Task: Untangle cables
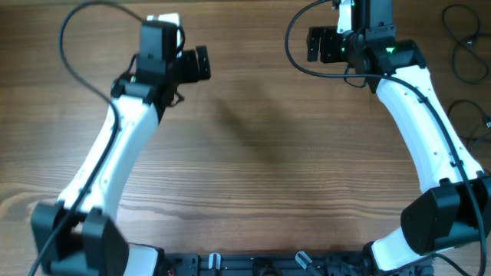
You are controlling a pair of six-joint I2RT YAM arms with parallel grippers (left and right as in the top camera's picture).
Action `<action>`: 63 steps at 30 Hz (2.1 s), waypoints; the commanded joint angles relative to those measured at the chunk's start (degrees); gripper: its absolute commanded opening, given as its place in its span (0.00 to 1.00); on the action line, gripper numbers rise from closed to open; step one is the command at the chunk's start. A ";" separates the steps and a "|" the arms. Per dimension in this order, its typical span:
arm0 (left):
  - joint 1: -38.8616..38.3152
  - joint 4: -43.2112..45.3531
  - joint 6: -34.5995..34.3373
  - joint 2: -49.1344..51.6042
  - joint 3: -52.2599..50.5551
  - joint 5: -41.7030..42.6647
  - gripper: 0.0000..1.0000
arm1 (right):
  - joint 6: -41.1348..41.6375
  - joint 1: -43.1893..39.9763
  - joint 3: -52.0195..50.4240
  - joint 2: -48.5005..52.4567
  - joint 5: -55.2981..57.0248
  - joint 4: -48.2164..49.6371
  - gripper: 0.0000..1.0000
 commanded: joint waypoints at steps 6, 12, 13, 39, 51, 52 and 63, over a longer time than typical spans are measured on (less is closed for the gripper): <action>0.52 11.65 -3.91 -15.93 -19.96 -1.40 1.00 | -0.85 0.24 -0.22 0.66 0.31 -0.04 1.00; 1.16 17.75 -4.72 -26.36 -31.52 -2.47 1.00 | -0.85 0.24 -0.20 0.66 0.31 -0.04 1.00; 1.18 18.49 -4.70 -27.91 -33.09 -2.71 1.00 | -0.87 0.24 -0.22 0.66 0.31 -0.04 1.00; 4.98 21.22 -5.18 -73.42 -65.66 -3.08 1.00 | -0.85 0.24 -0.22 0.66 0.31 -0.04 1.00; 8.83 15.08 -5.14 -81.61 -65.85 -2.82 1.00 | -0.85 0.24 -0.20 0.66 0.31 -0.04 1.00; 8.94 15.06 -5.14 -81.88 -65.85 -2.80 1.00 | -0.85 0.24 -0.20 0.66 0.31 -0.04 1.00; 9.03 16.72 -5.62 -88.94 -70.77 -0.24 1.00 | -0.85 0.24 -0.20 0.66 0.31 -0.04 1.00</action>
